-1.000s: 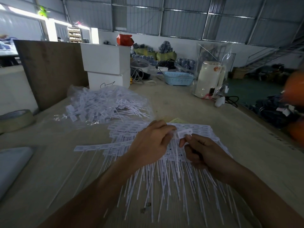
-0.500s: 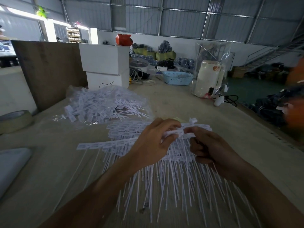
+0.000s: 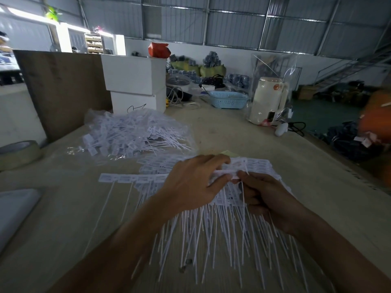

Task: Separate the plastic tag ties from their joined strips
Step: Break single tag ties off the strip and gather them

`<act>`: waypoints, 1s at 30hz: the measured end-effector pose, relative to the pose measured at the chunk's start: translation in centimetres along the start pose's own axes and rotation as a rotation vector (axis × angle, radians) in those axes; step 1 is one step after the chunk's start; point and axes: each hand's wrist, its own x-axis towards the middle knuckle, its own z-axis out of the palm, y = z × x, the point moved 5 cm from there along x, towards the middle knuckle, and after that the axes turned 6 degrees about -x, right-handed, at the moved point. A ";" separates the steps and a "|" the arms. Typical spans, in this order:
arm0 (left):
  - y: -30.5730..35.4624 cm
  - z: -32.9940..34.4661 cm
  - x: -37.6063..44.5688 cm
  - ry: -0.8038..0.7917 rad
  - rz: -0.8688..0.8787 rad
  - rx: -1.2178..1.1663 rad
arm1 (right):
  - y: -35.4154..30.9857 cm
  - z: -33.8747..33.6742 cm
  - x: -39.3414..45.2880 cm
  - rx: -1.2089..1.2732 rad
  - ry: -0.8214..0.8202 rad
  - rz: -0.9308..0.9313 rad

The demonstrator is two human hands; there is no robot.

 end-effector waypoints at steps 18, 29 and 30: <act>0.7 -0.6 0.4 -0.057 0.093 0.247 | -1.0 -0.2 -0.5 -0.097 0.027 -0.084; 0.3 -0.1 0.2 -0.080 -0.008 0.093 | -2.0 0.0 -1.0 -0.239 0.089 -0.222; 0.1 -0.1 0.2 -0.082 -0.022 0.072 | -2.0 0.1 -1.1 -0.240 0.088 -0.226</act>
